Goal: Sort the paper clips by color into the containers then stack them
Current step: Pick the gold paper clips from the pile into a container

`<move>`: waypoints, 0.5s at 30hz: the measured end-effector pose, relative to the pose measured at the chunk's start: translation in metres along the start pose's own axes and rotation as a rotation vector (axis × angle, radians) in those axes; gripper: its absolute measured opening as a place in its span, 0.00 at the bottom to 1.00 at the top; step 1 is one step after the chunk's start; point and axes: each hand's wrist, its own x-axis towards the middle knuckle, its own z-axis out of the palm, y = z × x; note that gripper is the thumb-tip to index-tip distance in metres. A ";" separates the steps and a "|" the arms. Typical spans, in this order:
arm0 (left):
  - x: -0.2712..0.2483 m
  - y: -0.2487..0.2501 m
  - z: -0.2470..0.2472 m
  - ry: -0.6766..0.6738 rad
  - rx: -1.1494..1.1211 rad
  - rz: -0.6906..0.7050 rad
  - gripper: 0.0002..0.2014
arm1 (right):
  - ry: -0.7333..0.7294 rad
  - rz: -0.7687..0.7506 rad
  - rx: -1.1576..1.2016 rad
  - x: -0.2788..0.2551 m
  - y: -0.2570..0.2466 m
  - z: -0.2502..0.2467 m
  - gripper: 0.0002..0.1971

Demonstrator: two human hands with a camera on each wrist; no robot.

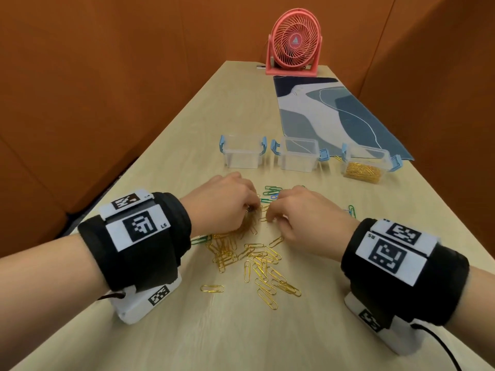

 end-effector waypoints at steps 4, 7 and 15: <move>-0.008 0.001 -0.001 0.012 -0.065 0.020 0.22 | 0.006 0.010 0.083 -0.003 0.001 0.000 0.15; -0.019 -0.004 -0.002 0.162 -0.124 -0.089 0.21 | 0.049 0.000 0.094 -0.002 0.003 0.000 0.17; -0.037 -0.001 0.005 -0.021 -0.163 0.029 0.22 | -0.032 -0.115 0.096 0.009 0.003 0.006 0.21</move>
